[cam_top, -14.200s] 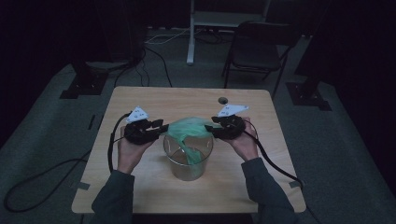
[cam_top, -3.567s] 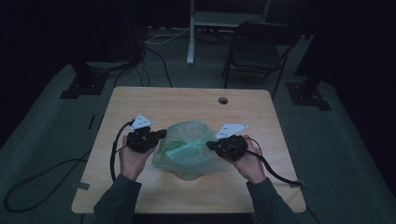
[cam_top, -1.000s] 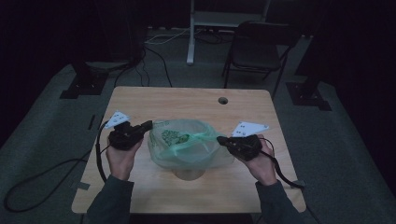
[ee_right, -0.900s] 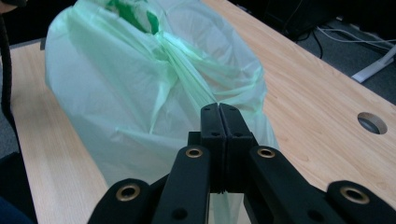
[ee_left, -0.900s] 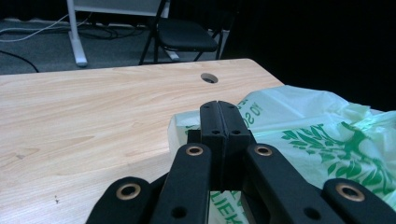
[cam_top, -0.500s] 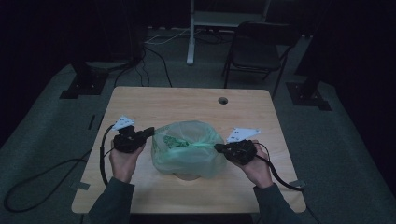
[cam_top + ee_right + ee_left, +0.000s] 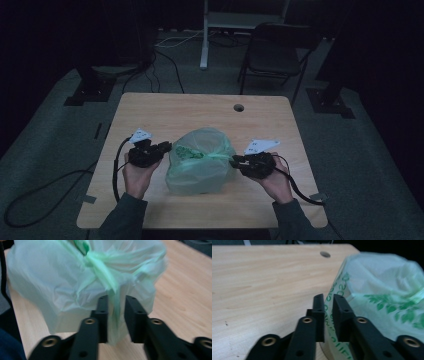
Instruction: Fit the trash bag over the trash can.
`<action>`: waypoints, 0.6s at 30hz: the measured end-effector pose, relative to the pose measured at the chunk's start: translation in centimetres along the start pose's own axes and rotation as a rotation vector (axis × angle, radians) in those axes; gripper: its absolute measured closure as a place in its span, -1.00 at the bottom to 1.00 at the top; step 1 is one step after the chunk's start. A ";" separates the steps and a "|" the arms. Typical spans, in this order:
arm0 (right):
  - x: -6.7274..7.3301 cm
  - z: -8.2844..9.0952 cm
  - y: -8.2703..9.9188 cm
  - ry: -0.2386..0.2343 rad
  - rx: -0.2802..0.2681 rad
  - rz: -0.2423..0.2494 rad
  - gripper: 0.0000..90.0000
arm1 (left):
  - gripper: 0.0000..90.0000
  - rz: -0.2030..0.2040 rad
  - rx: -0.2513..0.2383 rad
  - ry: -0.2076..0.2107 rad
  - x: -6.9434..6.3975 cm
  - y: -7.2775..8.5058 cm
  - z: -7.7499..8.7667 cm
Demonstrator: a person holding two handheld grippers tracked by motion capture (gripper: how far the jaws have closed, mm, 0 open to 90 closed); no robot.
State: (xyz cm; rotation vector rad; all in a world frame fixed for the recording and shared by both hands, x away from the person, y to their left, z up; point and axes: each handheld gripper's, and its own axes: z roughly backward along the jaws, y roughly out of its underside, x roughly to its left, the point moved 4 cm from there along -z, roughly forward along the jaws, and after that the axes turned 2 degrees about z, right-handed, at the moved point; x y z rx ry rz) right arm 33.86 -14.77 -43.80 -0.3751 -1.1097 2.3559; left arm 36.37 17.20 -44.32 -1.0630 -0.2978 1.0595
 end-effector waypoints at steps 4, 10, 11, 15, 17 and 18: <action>-0.1 0.9 -0.4 0.007 -0.035 -0.011 0.44 | 0.52 -0.007 -0.058 0.016 -0.5 -1.0 1.5; 0.6 1.0 -0.3 -0.012 -0.051 -0.020 0.32 | 0.33 -0.060 -0.069 0.066 -2.1 -1.8 2.0; 0.8 1.0 -0.2 -0.018 -0.053 -0.020 0.30 | 0.32 -0.066 -0.070 0.072 -2.4 -1.8 2.0; 1.6 1.1 0.1 -0.028 -0.057 -0.018 0.24 | 0.27 -0.103 -0.061 0.101 -3.5 -2.1 1.8; 1.8 1.2 0.3 -0.031 -0.058 -0.016 0.22 | 0.26 -0.117 -0.053 0.111 -3.9 -2.2 1.6; 2.0 1.2 0.5 -0.034 -0.058 -0.019 0.22 | 0.26 -0.125 -0.049 0.113 -4.1 -2.3 1.5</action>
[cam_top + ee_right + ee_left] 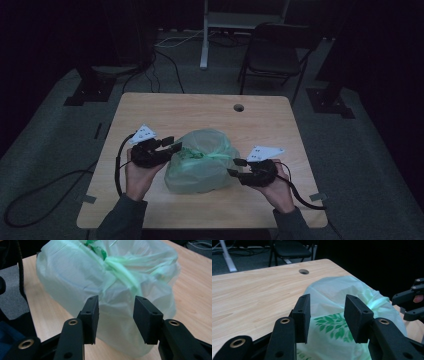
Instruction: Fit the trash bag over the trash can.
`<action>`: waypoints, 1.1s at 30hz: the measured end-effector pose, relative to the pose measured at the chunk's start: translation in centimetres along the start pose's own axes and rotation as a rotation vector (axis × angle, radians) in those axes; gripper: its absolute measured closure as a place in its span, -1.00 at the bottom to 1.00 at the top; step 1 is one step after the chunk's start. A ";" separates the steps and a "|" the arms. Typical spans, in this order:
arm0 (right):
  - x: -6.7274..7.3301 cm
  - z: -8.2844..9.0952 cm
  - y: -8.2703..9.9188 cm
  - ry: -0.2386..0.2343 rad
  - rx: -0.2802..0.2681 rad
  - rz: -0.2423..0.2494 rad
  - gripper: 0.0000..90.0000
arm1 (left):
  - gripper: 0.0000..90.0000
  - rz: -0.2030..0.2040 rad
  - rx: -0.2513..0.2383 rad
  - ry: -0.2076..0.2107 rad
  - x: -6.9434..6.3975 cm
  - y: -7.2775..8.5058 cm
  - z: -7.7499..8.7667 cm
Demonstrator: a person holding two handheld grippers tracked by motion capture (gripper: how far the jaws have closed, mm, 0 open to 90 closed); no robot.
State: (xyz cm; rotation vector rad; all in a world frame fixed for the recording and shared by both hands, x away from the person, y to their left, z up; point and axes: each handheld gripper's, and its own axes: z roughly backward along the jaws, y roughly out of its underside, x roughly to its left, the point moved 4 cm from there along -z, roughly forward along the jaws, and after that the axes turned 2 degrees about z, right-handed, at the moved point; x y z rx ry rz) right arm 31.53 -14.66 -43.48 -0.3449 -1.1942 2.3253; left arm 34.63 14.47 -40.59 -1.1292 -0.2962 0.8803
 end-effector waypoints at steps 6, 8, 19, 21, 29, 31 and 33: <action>1.0 -0.4 0.9 -0.018 -0.007 -0.031 0.19 | 0.24 -0.039 0.034 0.021 -1.0 -0.3 -1.1; 1.2 -0.6 1.2 -0.013 -0.009 -0.041 0.18 | 0.23 -0.049 0.043 0.026 -1.3 -0.3 -1.5; 2.4 -1.9 1.8 0.019 -0.025 -0.071 0.10 | 0.22 -0.103 0.109 0.022 -1.9 -0.2 -3.2; 2.4 -2.1 1.8 0.020 -0.026 -0.071 0.12 | 0.22 -0.107 0.115 0.021 -1.8 -0.1 -3.3; 2.2 -2.4 1.7 0.028 -0.034 -0.072 0.73 | 0.23 -0.134 0.146 0.025 -1.9 0.3 -3.6; 2.2 -2.4 1.7 0.026 -0.040 -0.073 0.92 | 0.23 -0.142 0.154 0.028 -1.9 0.4 -3.7; 2.1 -2.3 1.7 0.037 -0.036 -0.074 1.00 | 0.23 -0.150 0.162 0.026 -2.0 0.4 -3.9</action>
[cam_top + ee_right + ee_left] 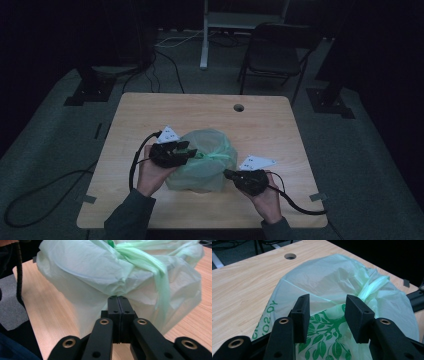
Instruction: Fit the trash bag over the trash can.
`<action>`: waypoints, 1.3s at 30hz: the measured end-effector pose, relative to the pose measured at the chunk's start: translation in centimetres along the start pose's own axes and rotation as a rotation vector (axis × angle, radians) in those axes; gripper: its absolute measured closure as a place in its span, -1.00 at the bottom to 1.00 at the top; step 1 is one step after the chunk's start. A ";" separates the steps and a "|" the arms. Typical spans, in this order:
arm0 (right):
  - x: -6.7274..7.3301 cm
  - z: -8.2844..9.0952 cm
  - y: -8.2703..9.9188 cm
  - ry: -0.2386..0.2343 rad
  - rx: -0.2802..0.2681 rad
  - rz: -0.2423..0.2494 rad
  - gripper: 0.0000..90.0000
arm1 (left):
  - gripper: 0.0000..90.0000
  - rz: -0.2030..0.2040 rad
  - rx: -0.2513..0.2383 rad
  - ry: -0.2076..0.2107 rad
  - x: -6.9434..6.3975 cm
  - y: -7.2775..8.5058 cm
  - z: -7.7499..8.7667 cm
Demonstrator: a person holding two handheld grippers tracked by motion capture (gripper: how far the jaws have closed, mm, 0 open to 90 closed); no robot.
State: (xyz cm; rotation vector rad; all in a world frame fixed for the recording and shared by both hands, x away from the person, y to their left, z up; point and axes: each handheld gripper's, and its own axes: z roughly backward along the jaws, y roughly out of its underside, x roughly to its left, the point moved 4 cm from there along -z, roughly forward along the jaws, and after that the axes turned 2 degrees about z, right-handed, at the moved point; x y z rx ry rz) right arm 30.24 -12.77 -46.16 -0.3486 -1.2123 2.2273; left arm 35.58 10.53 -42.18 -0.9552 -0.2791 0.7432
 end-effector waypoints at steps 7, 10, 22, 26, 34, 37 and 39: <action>-0.4 0.5 0.2 0.027 0.033 0.017 1.00 | 0.23 -0.016 0.027 -0.014 0.2 0.1 -0.3; -0.1 0.6 0.3 -0.018 0.031 0.015 0.79 | 0.23 -0.014 0.015 -0.005 0.0 0.0 -0.2; 0.4 -0.3 -0.1 -0.061 -0.028 -0.061 0.44 | 0.23 -0.015 0.000 0.010 -0.4 0.1 -0.1; 0.4 -0.2 -0.2 -0.065 -0.034 -0.068 0.97 | 0.23 -0.015 0.004 0.007 -0.3 0.1 -0.2; -0.4 0.4 0.3 0.053 0.056 -0.002 1.00 | 0.23 -0.014 0.004 -0.001 -0.1 0.2 0.0; -0.8 0.6 0.5 0.090 0.081 0.002 1.00 | 0.23 -0.014 0.005 -0.005 -0.1 0.2 -0.1; -1.1 0.7 0.7 0.096 0.091 -0.008 1.00 | 0.23 -0.016 0.006 -0.008 -0.1 0.2 -0.1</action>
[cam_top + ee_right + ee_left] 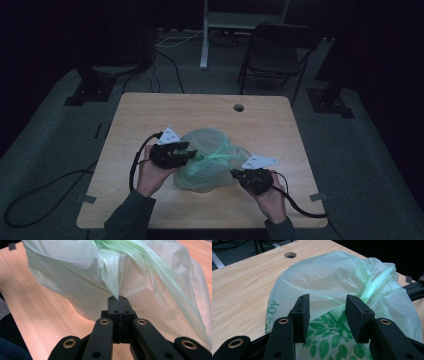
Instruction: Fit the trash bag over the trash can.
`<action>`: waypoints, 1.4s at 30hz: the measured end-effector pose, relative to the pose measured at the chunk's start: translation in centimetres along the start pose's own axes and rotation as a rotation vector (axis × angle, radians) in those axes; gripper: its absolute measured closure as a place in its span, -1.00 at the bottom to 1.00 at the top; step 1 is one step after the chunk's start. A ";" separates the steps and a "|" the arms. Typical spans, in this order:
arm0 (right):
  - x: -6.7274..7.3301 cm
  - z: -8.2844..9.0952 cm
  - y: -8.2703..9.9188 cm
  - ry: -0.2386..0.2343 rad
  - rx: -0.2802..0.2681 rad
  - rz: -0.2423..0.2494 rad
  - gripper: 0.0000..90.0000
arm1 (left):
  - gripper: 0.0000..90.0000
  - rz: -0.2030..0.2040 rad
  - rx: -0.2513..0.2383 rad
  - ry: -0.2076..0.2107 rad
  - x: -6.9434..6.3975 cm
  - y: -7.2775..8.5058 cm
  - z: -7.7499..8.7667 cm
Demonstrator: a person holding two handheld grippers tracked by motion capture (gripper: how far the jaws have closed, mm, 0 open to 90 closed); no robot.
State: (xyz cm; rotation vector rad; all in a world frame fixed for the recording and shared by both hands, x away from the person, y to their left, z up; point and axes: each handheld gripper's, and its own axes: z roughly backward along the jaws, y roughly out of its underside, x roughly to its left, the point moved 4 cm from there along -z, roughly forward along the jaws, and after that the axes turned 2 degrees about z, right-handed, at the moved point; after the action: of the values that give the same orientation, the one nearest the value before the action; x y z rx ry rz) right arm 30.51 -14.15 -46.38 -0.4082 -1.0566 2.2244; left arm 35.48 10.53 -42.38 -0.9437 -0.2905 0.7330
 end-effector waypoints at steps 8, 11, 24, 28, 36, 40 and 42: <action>0.3 -0.2 0.3 -0.045 0.005 0.009 0.83 | 0.22 -0.010 0.016 0.008 -0.3 -0.1 -0.3; 0.4 -0.2 0.3 -0.059 0.002 0.011 0.73 | 0.22 -0.029 0.038 0.006 -0.4 -0.1 -0.6; 0.5 -0.3 0.5 -0.077 0.006 0.021 0.67 | 0.22 -0.102 0.132 0.010 -0.7 -0.4 -1.6; 0.5 -0.3 0.5 -0.078 0.008 0.024 0.66 | 0.21 -0.114 0.175 0.022 -0.4 -0.5 -2.1; 0.4 -0.2 0.6 -0.079 0.015 0.024 0.63 | 0.17 -0.150 0.256 0.023 -0.4 -0.6 -2.4; 0.4 -0.1 0.6 -0.081 0.014 0.023 0.62 | 0.16 -0.163 0.285 0.013 -0.5 -0.7 -2.5; 0.4 -0.1 0.6 -0.082 0.012 0.023 0.60 | 0.15 -0.166 0.298 0.009 -0.4 -0.8 -2.4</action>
State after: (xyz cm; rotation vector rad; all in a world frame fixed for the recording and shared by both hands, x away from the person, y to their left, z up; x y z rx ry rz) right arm 30.04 -14.14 -46.90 -0.3277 -1.0852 2.2836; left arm 36.76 8.43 -43.11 -0.6320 -0.2405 0.5993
